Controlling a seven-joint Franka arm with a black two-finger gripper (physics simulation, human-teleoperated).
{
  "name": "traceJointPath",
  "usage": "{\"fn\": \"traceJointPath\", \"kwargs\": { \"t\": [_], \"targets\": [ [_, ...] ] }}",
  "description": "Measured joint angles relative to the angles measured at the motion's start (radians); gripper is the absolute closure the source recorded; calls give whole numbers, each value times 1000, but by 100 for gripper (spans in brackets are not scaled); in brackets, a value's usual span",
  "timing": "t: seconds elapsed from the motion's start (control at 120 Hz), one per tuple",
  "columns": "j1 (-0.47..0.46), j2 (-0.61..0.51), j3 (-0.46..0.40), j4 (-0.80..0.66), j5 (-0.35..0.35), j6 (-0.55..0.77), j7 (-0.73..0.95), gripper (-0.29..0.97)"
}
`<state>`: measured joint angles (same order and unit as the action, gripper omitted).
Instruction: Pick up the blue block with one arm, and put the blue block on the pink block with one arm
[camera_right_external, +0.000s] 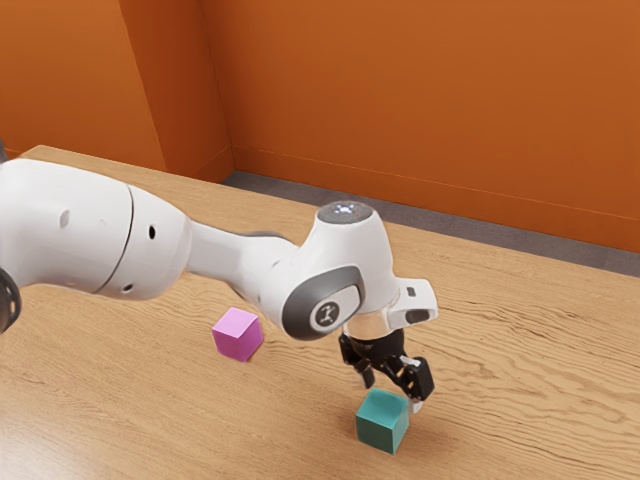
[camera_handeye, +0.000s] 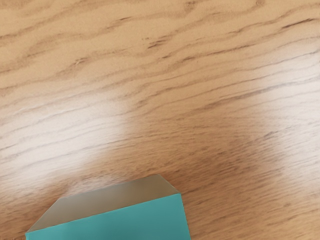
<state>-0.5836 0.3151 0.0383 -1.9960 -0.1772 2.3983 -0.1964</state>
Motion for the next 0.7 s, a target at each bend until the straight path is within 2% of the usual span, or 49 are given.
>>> {"fn": "traceJointPath", "kwargs": {
  "t": [0.367,0.7],
  "targets": [
    [-1,5,29,-2,-60,-71,-32,2],
    [3,31,29,15,-65,-110,-63,2]
  ]
}}
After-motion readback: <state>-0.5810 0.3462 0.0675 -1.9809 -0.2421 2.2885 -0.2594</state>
